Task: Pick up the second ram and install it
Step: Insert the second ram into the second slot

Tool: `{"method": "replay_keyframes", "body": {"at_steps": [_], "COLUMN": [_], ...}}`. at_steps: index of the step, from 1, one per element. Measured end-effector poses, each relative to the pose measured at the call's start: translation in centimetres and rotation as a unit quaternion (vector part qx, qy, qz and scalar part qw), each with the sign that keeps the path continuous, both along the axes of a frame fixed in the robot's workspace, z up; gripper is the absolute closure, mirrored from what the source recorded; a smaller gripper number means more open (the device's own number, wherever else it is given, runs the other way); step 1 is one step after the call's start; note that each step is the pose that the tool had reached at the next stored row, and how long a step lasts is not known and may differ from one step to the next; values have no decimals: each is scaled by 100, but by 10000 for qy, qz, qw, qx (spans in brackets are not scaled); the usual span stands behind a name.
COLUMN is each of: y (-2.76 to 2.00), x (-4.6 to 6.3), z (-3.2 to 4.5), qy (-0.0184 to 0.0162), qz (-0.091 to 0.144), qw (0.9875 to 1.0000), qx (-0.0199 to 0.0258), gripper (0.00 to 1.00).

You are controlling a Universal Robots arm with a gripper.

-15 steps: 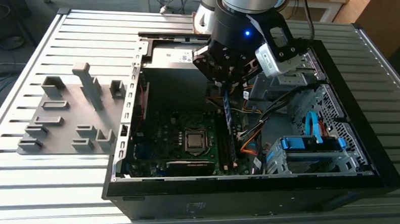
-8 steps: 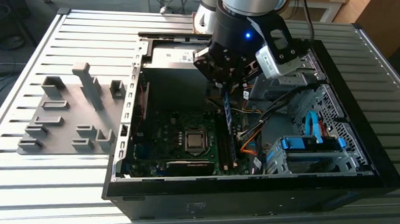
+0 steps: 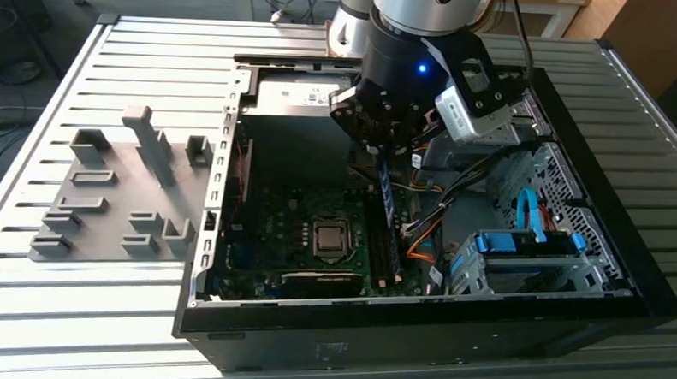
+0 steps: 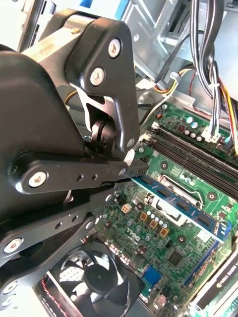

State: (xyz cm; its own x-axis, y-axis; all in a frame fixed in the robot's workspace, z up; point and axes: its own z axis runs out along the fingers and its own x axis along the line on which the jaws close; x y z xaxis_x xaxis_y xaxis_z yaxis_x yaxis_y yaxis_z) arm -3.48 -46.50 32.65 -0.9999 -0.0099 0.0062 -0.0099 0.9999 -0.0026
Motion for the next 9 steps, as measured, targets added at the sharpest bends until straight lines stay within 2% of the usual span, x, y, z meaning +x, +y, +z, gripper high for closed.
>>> {"method": "replay_keyframes", "body": {"at_steps": [9], "y": [-58], "x": [17], "z": [-78], "qy": [16], "qz": [-2], "qw": [10000], "qx": [0], "gripper": [86]}}
